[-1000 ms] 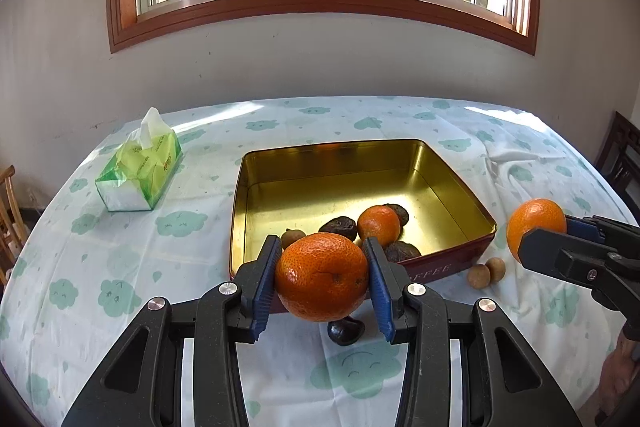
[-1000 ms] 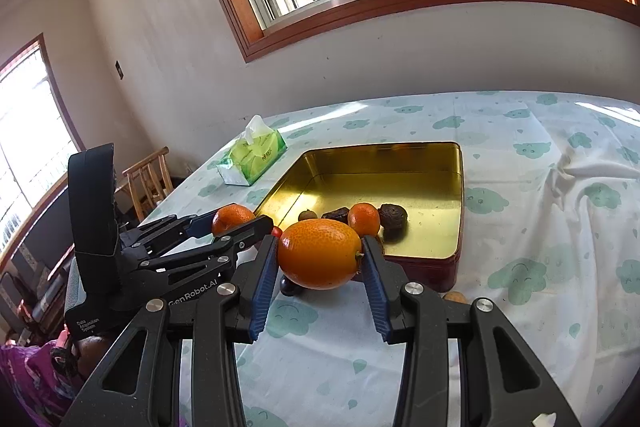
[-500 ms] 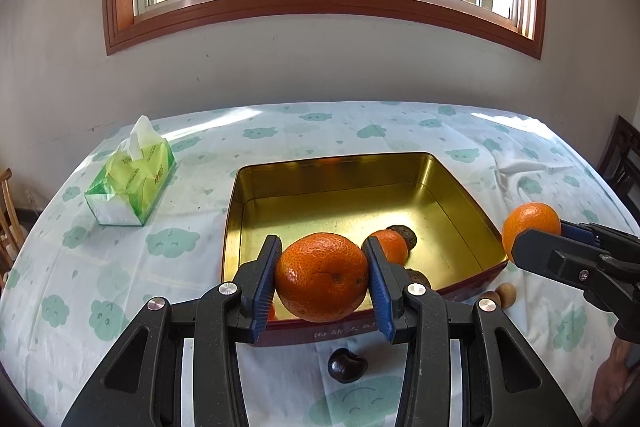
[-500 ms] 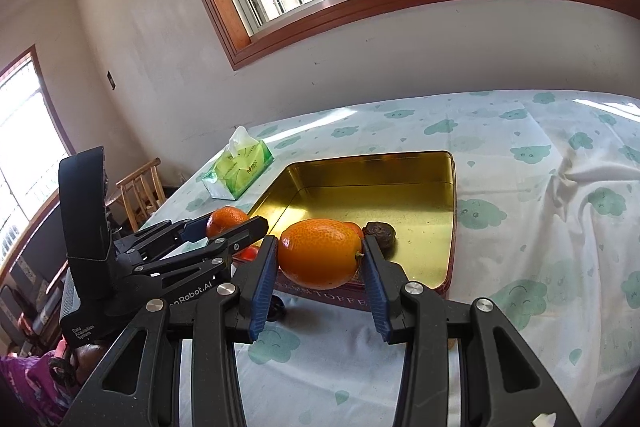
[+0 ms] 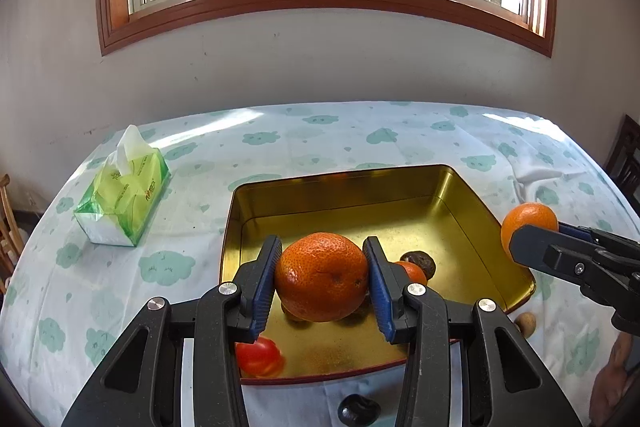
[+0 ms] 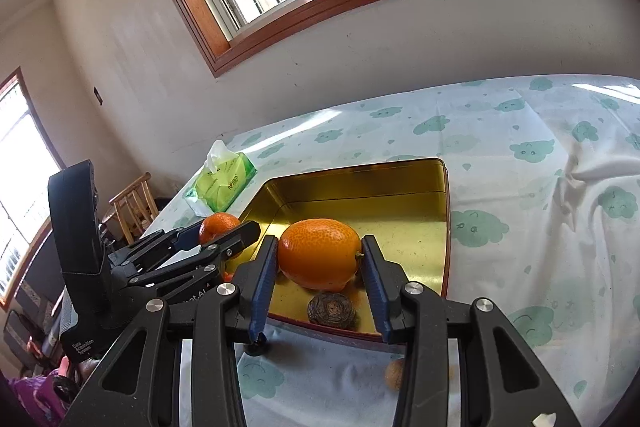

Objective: Organize fruits
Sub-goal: 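Carry the tangerine and orange over the tin with both grippers, then lower both held fruits toward the tin bottom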

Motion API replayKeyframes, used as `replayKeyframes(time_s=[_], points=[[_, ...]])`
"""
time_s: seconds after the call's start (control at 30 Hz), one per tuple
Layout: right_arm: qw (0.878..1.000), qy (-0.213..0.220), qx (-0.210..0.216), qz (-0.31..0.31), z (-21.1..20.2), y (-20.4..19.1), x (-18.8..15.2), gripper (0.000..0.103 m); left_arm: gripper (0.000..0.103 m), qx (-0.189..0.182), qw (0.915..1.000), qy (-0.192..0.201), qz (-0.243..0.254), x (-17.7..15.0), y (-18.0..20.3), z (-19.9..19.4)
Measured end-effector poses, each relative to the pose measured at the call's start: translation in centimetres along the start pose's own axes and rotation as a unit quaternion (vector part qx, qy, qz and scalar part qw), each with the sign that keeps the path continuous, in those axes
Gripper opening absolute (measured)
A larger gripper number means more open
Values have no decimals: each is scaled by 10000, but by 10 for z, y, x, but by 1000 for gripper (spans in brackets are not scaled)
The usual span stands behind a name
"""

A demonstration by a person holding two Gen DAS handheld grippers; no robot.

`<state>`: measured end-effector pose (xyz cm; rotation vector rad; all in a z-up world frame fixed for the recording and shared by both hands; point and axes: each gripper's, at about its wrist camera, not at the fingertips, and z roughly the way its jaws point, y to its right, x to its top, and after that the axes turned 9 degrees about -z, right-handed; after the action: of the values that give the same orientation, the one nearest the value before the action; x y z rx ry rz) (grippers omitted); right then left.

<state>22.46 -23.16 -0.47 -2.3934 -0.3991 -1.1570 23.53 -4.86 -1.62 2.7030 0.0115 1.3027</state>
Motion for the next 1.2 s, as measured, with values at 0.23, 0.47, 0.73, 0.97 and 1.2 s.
replayKeyframes(time_s=[0.23,0.47,0.73,0.97,1.2], points=[[10000,-35,-26,81,11,8,8,39,43,54,10000,23,42,12,-1,11],[9998,-87,-20,152,19,14,11,39,43,115,9999,-18,60,20,-4,21],[9998,-123,-16,176,27,19,15,39,43,160,9998,-59,53,25,-6,31],[9997,-139,-10,181,31,22,16,39,43,182,9998,-76,93,28,-5,38],[9997,-165,7,186,39,27,20,39,43,198,9997,-123,42,32,-7,47]])
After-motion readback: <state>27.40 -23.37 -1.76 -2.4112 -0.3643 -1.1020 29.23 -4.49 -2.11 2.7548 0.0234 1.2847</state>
